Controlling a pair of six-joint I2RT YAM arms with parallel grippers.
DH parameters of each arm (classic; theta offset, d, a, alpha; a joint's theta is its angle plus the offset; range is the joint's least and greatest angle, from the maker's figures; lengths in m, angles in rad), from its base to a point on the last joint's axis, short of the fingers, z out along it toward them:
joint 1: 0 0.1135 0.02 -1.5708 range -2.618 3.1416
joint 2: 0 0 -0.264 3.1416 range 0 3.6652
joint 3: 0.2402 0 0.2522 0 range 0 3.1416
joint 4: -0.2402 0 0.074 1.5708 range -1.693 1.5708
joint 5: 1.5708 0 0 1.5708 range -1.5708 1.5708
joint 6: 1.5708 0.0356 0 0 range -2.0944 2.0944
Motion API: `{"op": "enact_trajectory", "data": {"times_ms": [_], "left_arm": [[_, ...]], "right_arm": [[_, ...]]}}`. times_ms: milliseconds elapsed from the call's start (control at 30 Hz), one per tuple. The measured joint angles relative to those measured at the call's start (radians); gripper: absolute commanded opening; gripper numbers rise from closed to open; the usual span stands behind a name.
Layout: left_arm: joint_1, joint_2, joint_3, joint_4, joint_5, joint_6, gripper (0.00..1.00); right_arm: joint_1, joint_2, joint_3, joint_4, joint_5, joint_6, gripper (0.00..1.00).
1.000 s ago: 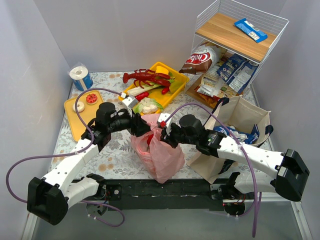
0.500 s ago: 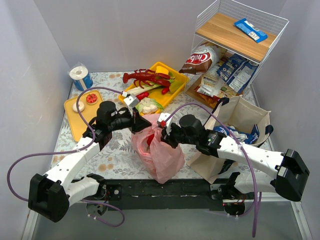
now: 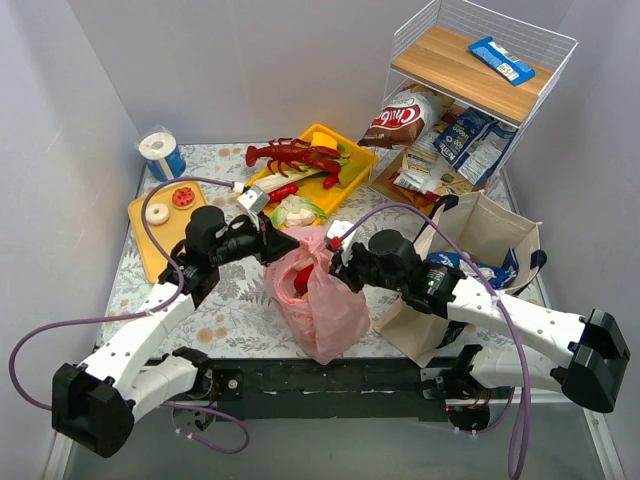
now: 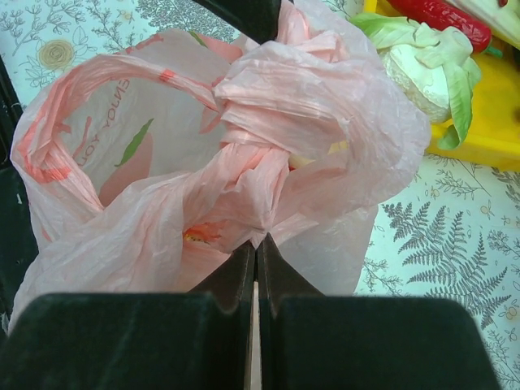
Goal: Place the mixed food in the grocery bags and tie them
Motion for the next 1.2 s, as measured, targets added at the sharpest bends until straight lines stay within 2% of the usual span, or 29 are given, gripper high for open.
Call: {"op": "enact_trajectory", "data": {"times_ms": [267, 633, 1133, 1200], "left_arm": [[0.0, -0.027, -0.005, -0.056, -0.075, -0.046, 0.0], [0.0, -0.165, -0.085, -0.123, -0.218, -0.152, 0.0], [-0.003, -0.249, -0.112, -0.293, -0.362, -0.248, 0.0], [-0.003, -0.248, -0.111, -0.304, -0.35, -0.245, 0.11]], "right_arm": [[0.0, -0.002, 0.0, -0.021, 0.076, 0.002, 0.01], [-0.021, -0.001, -0.001, -0.078, 0.239, 0.001, 0.01], [-0.044, 0.026, -0.047, -0.096, 0.286, 0.018, 0.01], [-0.047, 0.034, -0.047, -0.096, 0.279, 0.019, 0.01]]}}
